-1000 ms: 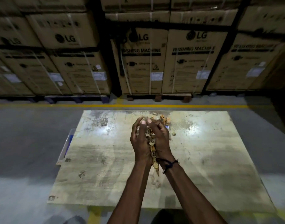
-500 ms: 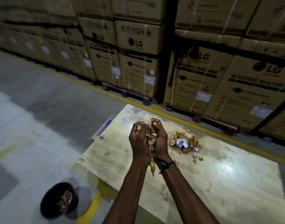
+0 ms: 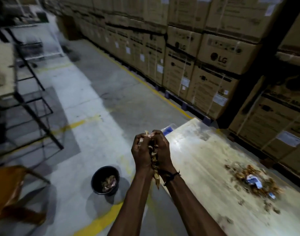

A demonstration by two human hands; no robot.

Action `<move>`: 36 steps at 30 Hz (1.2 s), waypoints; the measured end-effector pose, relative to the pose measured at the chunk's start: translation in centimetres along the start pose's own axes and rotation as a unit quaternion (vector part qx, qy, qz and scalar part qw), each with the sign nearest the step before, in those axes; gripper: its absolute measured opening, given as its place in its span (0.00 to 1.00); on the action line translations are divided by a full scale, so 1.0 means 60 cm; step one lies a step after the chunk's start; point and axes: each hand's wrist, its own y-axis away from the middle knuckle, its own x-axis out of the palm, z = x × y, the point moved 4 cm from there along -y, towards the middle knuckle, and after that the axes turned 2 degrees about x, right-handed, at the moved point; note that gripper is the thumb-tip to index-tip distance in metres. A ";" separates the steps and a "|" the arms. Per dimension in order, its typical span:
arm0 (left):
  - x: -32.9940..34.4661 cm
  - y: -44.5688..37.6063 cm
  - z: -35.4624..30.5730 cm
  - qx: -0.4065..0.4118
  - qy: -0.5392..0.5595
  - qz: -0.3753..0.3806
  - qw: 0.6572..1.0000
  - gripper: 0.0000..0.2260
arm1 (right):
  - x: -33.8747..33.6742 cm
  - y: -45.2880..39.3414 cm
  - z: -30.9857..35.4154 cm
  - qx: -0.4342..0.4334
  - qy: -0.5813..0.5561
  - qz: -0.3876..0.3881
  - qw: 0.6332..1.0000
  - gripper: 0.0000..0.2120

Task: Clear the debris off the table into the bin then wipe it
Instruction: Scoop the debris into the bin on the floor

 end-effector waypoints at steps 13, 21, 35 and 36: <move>-0.397 -0.147 -0.141 0.023 0.014 -0.131 0.991 0.07 | 0.380 0.041 -0.234 0.091 0.046 0.110 0.989 0.06; -0.533 -0.251 -0.105 -0.065 0.029 -0.179 0.981 0.06 | 0.478 -0.002 -0.374 0.165 0.077 0.109 0.977 0.11; -0.712 -0.491 0.115 -0.309 -0.042 -0.219 0.925 0.09 | 0.499 -0.176 -0.732 0.368 -0.010 -0.128 0.921 0.17; -0.720 -0.507 0.132 -0.323 -0.041 -0.215 0.921 0.09 | 0.488 -0.190 -0.773 0.378 -0.022 -0.146 0.914 0.21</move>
